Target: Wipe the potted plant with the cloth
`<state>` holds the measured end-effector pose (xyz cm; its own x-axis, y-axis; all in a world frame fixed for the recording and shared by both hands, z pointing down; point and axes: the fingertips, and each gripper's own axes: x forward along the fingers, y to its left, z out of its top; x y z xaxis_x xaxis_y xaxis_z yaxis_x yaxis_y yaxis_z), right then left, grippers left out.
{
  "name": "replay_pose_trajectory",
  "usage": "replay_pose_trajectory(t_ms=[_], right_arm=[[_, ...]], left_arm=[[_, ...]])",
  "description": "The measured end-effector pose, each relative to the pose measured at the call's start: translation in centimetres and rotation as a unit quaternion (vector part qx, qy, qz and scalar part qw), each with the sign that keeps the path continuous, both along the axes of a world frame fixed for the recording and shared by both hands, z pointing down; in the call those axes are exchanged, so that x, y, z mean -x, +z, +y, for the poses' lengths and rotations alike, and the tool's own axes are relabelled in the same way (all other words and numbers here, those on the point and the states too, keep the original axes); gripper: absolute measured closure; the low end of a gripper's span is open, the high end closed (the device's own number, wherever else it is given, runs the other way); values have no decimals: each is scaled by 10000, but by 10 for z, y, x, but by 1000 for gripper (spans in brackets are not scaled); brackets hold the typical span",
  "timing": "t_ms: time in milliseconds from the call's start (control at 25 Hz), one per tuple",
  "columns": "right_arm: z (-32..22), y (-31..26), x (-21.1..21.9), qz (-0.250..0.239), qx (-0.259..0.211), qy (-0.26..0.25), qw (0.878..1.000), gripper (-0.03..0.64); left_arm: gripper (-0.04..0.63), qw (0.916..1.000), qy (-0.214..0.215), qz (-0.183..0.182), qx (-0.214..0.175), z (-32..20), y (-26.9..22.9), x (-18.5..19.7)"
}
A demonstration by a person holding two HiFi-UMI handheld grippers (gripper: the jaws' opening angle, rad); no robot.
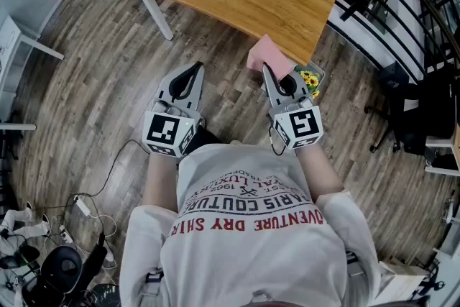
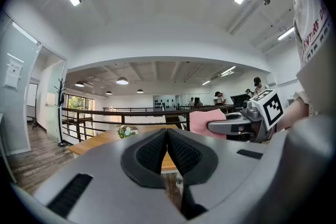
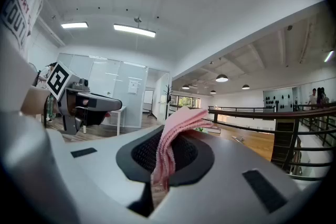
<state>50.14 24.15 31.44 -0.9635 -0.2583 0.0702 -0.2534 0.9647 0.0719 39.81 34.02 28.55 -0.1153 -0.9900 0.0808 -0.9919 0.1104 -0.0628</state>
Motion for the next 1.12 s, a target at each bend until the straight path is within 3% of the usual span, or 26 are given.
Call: replay_pose_trajectory(t_ms=[760,1120], right_arm=[[-10,10,16,62,319,212,9992,581],[-35,23,90,197,345,364,9985,581]], left_arm=[[580,9995,-43,277,108,-2,7,24],[578,9993,-4,348,154,-24,17,102]])
